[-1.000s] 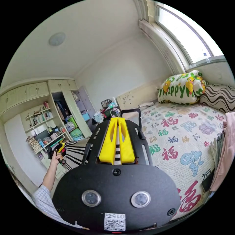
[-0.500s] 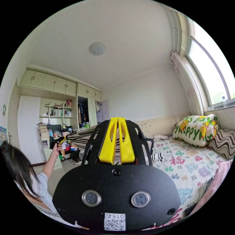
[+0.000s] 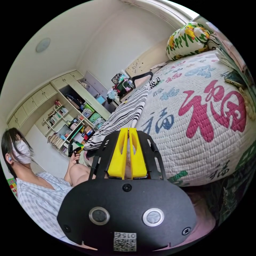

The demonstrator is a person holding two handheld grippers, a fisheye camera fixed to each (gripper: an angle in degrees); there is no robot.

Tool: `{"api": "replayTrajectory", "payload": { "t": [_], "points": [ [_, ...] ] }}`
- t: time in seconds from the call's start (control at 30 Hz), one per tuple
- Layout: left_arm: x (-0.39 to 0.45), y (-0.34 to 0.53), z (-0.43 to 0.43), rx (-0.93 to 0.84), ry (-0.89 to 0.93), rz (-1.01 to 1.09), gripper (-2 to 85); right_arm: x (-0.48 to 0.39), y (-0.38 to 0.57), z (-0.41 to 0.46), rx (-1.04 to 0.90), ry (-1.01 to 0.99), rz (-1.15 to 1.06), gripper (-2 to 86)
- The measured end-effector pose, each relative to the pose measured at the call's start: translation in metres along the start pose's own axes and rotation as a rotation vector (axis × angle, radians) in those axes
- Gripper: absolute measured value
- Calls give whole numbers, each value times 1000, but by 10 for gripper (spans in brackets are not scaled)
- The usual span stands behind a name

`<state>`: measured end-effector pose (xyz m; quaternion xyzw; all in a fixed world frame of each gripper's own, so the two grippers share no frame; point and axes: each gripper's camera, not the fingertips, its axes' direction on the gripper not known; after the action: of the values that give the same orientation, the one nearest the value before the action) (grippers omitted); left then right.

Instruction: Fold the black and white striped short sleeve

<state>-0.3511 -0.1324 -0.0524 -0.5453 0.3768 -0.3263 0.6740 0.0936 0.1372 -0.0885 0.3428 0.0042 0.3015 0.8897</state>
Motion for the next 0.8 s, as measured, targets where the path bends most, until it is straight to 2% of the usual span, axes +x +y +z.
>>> {"api": "replayTrajectory", "payload": {
  "t": [0.23, 0.33, 0.4, 0.43, 0.5, 0.6, 0.67, 0.8],
  "points": [
    [18, 15, 9, 11, -23, 3, -4, 21, 24, 9, -2, 33, 34, -3],
    [23, 21, 10, -7, -8, 9, 0, 30, 22, 10, 0, 98, 51, -2],
    [31, 28, 5, 4, -58, 12, 6, 29, 25, 8, 14, 220, 43, 0],
    [40, 34, -1, 14, -99, 29, 12, 24, 29, 2, 30, 278, 11, 3],
    [61, 41, -9, 29, -163, 92, 22, 6, 35, -3, 44, 263, -89, 14],
    [102, 43, -9, 46, -269, 215, 58, -38, 39, 18, -71, 211, -312, 51],
    [121, 37, 6, 17, -273, 295, 77, -72, 43, 57, -197, 247, -469, 78],
    [115, 30, 32, -50, -249, 292, 97, -90, 52, 111, -338, 322, -619, 96]
  ]
}}
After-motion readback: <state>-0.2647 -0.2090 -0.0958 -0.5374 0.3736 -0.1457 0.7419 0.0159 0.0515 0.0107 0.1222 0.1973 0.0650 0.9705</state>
